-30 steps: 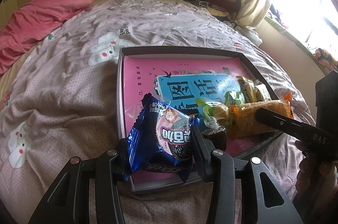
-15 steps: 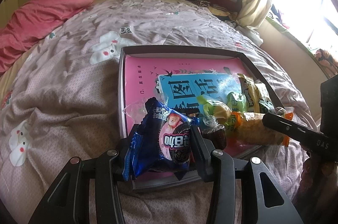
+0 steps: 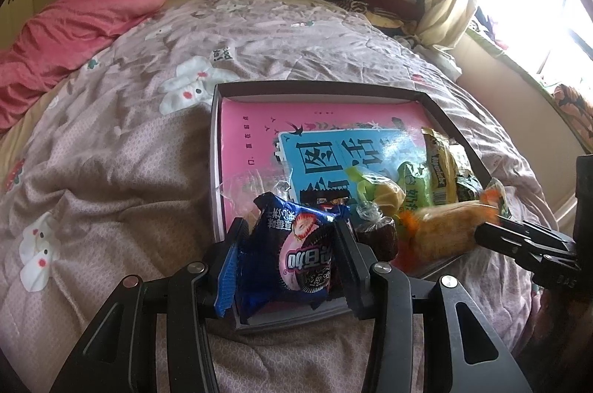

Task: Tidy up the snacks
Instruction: 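Lower the blue bag and orange bread into the tray with both grippers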

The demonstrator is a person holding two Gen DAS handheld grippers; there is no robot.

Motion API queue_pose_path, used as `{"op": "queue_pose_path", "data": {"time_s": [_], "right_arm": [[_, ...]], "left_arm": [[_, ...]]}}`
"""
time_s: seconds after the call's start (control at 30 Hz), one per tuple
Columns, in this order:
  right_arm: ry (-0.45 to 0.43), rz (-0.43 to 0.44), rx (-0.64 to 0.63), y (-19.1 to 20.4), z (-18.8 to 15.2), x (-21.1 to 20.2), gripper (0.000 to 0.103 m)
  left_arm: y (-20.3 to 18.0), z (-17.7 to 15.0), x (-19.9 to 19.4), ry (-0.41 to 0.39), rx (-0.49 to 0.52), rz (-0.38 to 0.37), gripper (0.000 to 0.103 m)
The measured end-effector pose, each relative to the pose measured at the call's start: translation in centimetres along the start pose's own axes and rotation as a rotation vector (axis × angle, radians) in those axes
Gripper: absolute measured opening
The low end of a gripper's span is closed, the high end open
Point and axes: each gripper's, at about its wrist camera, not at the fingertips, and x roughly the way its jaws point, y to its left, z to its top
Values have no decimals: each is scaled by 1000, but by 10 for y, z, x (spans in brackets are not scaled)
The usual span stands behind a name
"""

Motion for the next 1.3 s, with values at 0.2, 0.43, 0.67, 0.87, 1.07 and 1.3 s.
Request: {"op": "queue_pose_path", "data": {"time_s": [0.2, 0.43, 0.67, 0.87, 1.07, 1.3], "right_arm": [[-17, -27, 19, -7, 0, -6, 37], [-13, -57, -24, 0, 1, -2, 37], [-12, -89, -84, 9, 1, 6, 38], [-17, -89, -100, 11, 3, 11, 38], [-22, -103, -117, 15, 6, 16, 38], [-32, -134, -156, 22, 5, 21, 44]], "left_arm": [[-1, 1, -1, 0, 2, 1, 48], [-2, 1, -3, 1, 10, -1, 49], [-7, 1, -5, 4, 18, -8, 53], [-8, 1, -6, 4, 19, -11, 56], [-10, 0, -7, 6, 22, -11, 62], [-10, -1, -9, 3, 29, 14, 64]]}}
